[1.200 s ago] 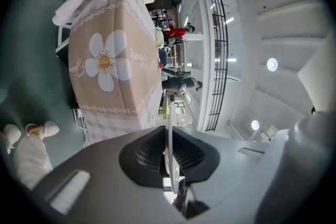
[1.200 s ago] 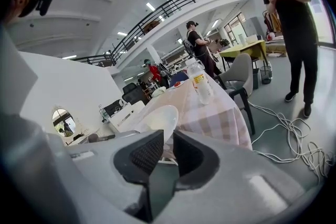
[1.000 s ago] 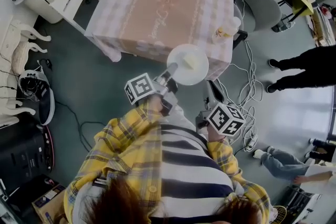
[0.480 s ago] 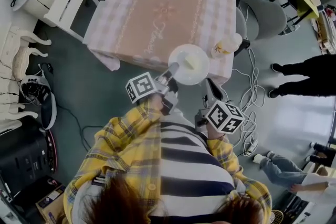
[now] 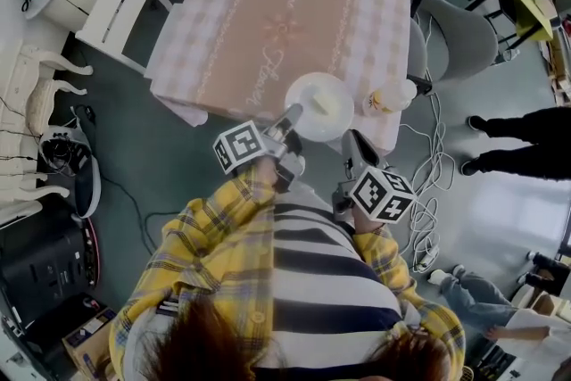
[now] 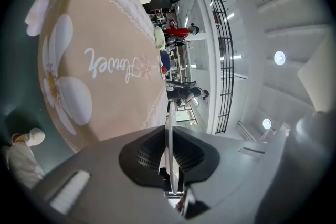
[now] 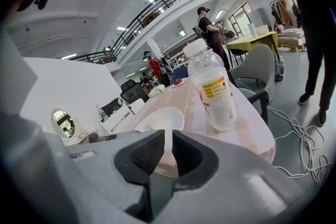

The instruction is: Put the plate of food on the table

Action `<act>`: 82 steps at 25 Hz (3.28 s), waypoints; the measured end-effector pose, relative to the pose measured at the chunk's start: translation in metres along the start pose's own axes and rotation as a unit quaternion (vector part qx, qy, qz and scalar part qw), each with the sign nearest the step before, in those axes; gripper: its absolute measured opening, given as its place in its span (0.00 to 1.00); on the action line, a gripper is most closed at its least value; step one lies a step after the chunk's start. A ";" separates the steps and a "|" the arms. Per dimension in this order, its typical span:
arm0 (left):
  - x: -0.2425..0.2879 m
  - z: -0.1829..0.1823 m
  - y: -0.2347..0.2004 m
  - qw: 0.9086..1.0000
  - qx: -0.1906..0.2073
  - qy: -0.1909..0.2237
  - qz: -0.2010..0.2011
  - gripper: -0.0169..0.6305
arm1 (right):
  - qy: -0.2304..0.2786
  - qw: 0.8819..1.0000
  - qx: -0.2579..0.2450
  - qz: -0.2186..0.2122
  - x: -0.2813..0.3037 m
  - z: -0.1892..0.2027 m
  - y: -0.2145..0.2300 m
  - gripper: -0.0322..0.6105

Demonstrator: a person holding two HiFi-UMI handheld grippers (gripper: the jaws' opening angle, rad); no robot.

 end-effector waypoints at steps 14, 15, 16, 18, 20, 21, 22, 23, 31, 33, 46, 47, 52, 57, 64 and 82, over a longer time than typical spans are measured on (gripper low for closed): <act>0.037 -0.039 -0.008 0.999 0.017 0.024 -0.014 0.06 | -0.012 0.999 -0.022 -0.029 0.059 -0.012 -0.011 0.11; 0.041 -0.042 -0.008 0.999 0.020 0.025 -0.014 0.06 | -0.011 0.999 -0.025 -0.030 0.062 -0.013 -0.012 0.11; 0.044 -0.045 -0.008 0.999 0.023 0.025 -0.013 0.06 | -0.009 0.999 -0.029 -0.031 0.066 -0.014 -0.014 0.11; 0.051 -0.052 -0.008 0.999 0.027 0.027 -0.011 0.06 | -0.005 0.999 -0.037 -0.033 0.075 -0.016 -0.016 0.11; 0.058 -0.059 -0.007 0.999 0.030 0.030 -0.009 0.06 | -0.001 0.998 -0.044 -0.034 0.083 -0.019 -0.019 0.11; 0.061 -0.061 -0.007 0.999 0.032 0.031 -0.009 0.06 | 0.001 0.998 -0.047 -0.032 0.087 -0.020 -0.019 0.11; 0.063 -0.063 -0.008 0.999 0.034 0.030 -0.009 0.06 | 0.003 0.998 -0.050 -0.030 0.089 -0.021 -0.021 0.11; 0.066 -0.065 -0.008 0.999 0.036 0.028 -0.010 0.06 | 0.005 0.998 -0.054 -0.029 0.092 -0.021 -0.022 0.11; 0.099 -0.084 -0.007 1.000 0.024 0.007 -0.016 0.07 | 0.018 0.998 -0.061 -0.014 0.125 -0.031 -0.033 0.11; 0.108 -0.090 -0.006 1.000 0.021 0.002 -0.017 0.07 | 0.023 0.998 -0.065 -0.010 0.136 -0.036 -0.037 0.11; 0.148 -0.135 -0.017 0.999 -0.003 0.018 -0.032 0.07 | 0.020 0.996 -0.082 0.001 0.197 -0.051 -0.046 0.11; 0.150 -0.139 -0.018 0.999 -0.004 0.022 -0.034 0.07 | 0.019 0.996 -0.083 -0.001 0.203 -0.052 -0.047 0.11; 0.157 -0.157 -0.023 0.998 -0.007 0.041 -0.042 0.07 | 0.007 0.996 -0.086 -0.010 0.228 -0.056 -0.052 0.11; 0.162 -0.173 -0.027 0.997 -0.011 0.059 -0.047 0.07 | -0.009 0.995 -0.093 -0.022 0.248 -0.052 -0.057 0.11; 0.167 -0.191 -0.037 0.994 -0.021 0.083 -0.064 0.07 | -0.030 0.993 -0.107 -0.037 0.270 -0.045 -0.065 0.11; 0.189 -0.203 -0.039 0.989 -0.044 0.110 -0.093 0.07 | -0.047 0.992 -0.115 -0.039 0.292 -0.042 -0.064 0.11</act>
Point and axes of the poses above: the fingertips, and each gripper's own axes: x forward along the fingers, y to its right, z out of its underside, the point moved 8 cm from there along -x, backward along the fingers, and after that the axes turned 11 degrees about y, right-handed, at the moved point
